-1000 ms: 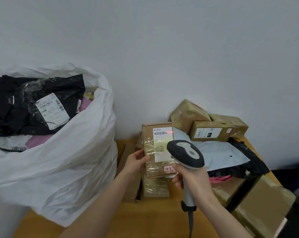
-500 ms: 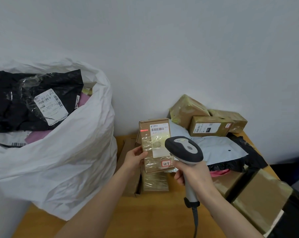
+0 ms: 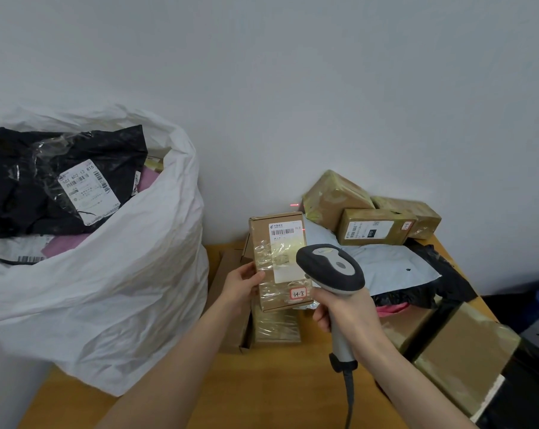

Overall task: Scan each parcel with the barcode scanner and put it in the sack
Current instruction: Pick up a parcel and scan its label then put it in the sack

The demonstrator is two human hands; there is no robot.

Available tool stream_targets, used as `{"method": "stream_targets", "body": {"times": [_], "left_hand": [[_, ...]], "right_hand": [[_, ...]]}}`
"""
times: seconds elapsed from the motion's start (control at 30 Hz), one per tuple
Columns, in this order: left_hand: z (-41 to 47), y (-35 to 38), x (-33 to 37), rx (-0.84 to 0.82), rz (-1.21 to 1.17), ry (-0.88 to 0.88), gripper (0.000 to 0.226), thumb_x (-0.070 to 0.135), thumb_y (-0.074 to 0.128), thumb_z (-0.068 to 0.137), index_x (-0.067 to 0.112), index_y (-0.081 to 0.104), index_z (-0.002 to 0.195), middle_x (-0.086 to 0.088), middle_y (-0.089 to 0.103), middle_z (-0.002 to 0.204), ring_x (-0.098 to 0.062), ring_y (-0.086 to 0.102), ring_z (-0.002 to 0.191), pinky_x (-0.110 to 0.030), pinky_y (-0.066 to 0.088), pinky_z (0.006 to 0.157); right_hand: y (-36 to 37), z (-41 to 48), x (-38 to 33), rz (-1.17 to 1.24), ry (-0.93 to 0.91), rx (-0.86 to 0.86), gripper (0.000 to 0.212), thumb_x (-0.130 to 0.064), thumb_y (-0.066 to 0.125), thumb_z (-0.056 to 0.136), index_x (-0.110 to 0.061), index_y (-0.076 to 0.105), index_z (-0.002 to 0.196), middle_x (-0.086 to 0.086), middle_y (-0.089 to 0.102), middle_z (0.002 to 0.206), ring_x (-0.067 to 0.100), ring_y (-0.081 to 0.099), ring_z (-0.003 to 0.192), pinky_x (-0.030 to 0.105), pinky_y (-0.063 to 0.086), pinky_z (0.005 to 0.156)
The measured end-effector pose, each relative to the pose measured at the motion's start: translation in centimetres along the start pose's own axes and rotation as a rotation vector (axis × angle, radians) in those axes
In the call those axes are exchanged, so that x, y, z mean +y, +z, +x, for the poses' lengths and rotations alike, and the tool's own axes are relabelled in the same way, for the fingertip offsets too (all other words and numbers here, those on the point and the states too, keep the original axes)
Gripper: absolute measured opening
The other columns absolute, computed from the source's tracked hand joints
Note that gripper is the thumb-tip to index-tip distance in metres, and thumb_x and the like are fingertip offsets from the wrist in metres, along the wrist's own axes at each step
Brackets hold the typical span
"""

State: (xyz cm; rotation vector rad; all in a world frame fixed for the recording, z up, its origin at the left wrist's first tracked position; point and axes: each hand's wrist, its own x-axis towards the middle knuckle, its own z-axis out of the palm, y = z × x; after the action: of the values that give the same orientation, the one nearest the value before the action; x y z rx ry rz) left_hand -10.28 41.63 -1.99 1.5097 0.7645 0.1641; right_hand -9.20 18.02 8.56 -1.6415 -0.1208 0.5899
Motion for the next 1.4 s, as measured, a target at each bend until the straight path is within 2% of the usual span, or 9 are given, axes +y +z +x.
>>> {"method": "stream_targets", "body": {"times": [0.17, 0.33, 0.47, 0.73, 0.83, 1.07, 1.2, 1.33, 1.4], "left_hand": [[-0.1, 0.0, 0.0, 0.009, 0.013, 0.010, 0.050, 0.010, 0.065, 0.090, 0.010, 0.048, 0.137, 0.005, 0.066, 0.104, -0.012, 0.068, 0.089, -0.020, 0.054, 0.061], [0.0, 0.0, -0.2, 0.023, 0.010, 0.006, 0.052, 0.010, 0.064, 0.090, 0.009, 0.046, 0.138, 0.000, 0.065, 0.110, -0.015, 0.067, 0.091, -0.022, 0.054, 0.064], [0.1, -0.1, -0.5, 0.024, 0.011, 0.004, 0.052, 0.011, 0.064, 0.090, 0.009, 0.046, 0.139, -0.007, 0.065, 0.120, -0.023, 0.066, 0.102, -0.032, 0.056, 0.078], [0.0, -0.3, -0.4, 0.022, 0.000, 0.003, 0.050, 0.011, 0.065, 0.090, 0.010, 0.048, 0.137, 0.000, 0.066, 0.108, -0.018, 0.067, 0.096, -0.027, 0.055, 0.071], [0.0, -0.3, -0.3, 0.022, 0.004, 0.009, 0.051, 0.011, 0.065, 0.090, 0.010, 0.047, 0.138, -0.001, 0.066, 0.110, -0.020, 0.067, 0.099, -0.029, 0.055, 0.075], [-0.3, -0.2, 0.4, 0.010, 0.018, 0.018, 0.049, 0.013, 0.066, 0.090, 0.010, 0.049, 0.136, 0.000, 0.067, 0.109, -0.018, 0.067, 0.098, -0.028, 0.055, 0.073], [-1.4, -0.4, 4.1, -0.019, 0.068, 0.131, 0.046, 0.018, 0.065, 0.091, 0.009, 0.053, 0.134, -0.004, 0.067, 0.118, -0.019, 0.066, 0.104, -0.032, 0.054, 0.088], [-3.0, -3.6, 12.4, 0.049, 0.123, 0.333, 0.025, 0.016, 0.063, 0.092, 0.016, 0.063, 0.118, 0.003, 0.070, 0.105, -0.017, 0.068, 0.097, -0.028, 0.055, 0.084], [-3.9, -6.7, 17.0, 0.150, 0.141, 0.421, 0.036, 0.017, 0.062, 0.093, 0.013, 0.057, 0.129, 0.000, 0.067, 0.112, -0.019, 0.066, 0.101, -0.034, 0.056, 0.086]], "right_hand": [[-0.1, 0.0, -0.1, 0.040, -0.013, 0.000, 0.012, -0.015, 0.072, 0.083, -0.008, 0.070, 0.073, 0.013, 0.070, 0.061, 0.014, 0.056, 0.042, 0.026, 0.046, 0.046], [-0.1, -0.2, -0.1, 0.034, -0.013, -0.011, 0.016, -0.016, 0.072, 0.084, -0.009, 0.070, 0.070, 0.011, 0.069, 0.058, 0.013, 0.056, 0.041, 0.024, 0.047, 0.045], [-0.2, -0.4, 0.1, 0.002, -0.009, -0.007, 0.021, -0.016, 0.072, 0.084, -0.008, 0.067, 0.065, 0.007, 0.064, 0.051, 0.012, 0.054, 0.039, 0.022, 0.046, 0.044], [0.0, -0.4, 0.4, -0.030, 0.006, -0.016, 0.027, -0.018, 0.073, 0.084, -0.008, 0.064, 0.061, 0.005, 0.061, 0.048, 0.012, 0.054, 0.039, 0.024, 0.045, 0.045], [0.0, -0.4, 0.5, -0.023, 0.012, -0.015, 0.027, -0.018, 0.073, 0.084, -0.007, 0.064, 0.061, 0.006, 0.061, 0.048, 0.013, 0.053, 0.039, 0.024, 0.045, 0.045], [0.1, -0.5, -0.1, 0.069, -0.009, -0.012, 0.017, -0.011, 0.071, 0.084, -0.005, 0.066, 0.069, 0.009, 0.062, 0.052, 0.013, 0.052, 0.040, 0.024, 0.045, 0.044], [0.6, 1.0, -2.2, 0.144, -0.071, -0.013, 0.010, -0.010, 0.069, 0.087, -0.004, 0.067, 0.079, 0.010, 0.066, 0.057, 0.013, 0.055, 0.042, 0.025, 0.046, 0.046], [3.5, 3.5, -6.8, 0.222, -0.153, -0.056, 0.012, -0.011, 0.068, 0.087, -0.004, 0.064, 0.078, 0.006, 0.063, 0.052, 0.012, 0.054, 0.040, 0.021, 0.044, 0.040], [6.0, 4.9, -9.3, 0.261, -0.191, -0.092, 0.014, -0.010, 0.069, 0.087, -0.005, 0.064, 0.076, 0.006, 0.062, 0.051, 0.012, 0.053, 0.039, 0.022, 0.044, 0.040]]}}
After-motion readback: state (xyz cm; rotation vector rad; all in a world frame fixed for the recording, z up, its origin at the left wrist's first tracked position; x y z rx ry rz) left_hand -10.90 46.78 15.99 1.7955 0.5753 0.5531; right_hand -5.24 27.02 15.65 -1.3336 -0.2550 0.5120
